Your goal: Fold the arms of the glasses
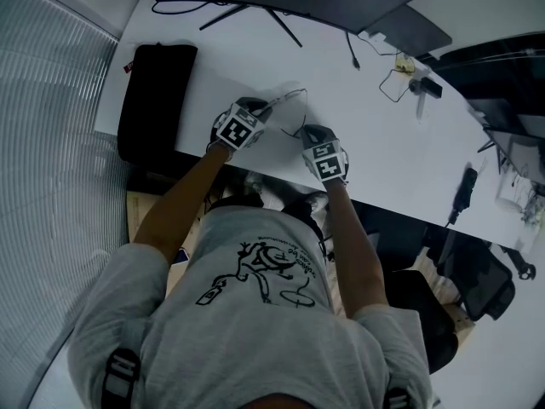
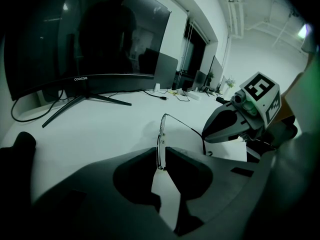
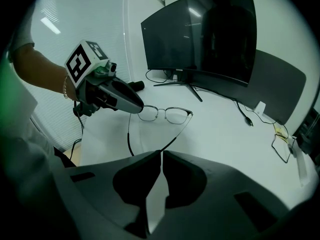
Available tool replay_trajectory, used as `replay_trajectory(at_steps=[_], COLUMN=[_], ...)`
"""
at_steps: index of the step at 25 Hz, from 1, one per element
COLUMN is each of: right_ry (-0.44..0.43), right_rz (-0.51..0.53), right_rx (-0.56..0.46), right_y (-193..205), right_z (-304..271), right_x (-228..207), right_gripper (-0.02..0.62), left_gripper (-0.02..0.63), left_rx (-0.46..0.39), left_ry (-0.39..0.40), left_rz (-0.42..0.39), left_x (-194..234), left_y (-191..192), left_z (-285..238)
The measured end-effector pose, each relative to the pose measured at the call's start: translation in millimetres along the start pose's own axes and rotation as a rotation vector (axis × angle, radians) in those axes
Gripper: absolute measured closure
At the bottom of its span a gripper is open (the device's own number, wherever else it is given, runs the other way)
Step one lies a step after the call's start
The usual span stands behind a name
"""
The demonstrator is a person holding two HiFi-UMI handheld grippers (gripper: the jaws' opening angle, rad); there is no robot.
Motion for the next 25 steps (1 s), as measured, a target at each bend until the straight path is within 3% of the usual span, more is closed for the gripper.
replay_trajectory(at_steps=[25], right_ry=[-0.014], right_rz=[-0.007], right_rx=[-0.009], right_y=[1.1], right_z=[0.9], right_x=[14.3], right_gripper=[0.572], left_gripper=[0.543], left_rx=[0.005], left_ry=[0.041], left_rz=[-0.041], left_x=[-32.8], left_y=[7.8], left_z=[-2.8])
Point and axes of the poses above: the fingertips, and each gripper's own axes: z backward along the fingers, x to its left, y out of its underside, the point moved 10 cm from there along z, backward along the fingers, and after that the axes turned 4 degrees about x, right-handed, at the moved point
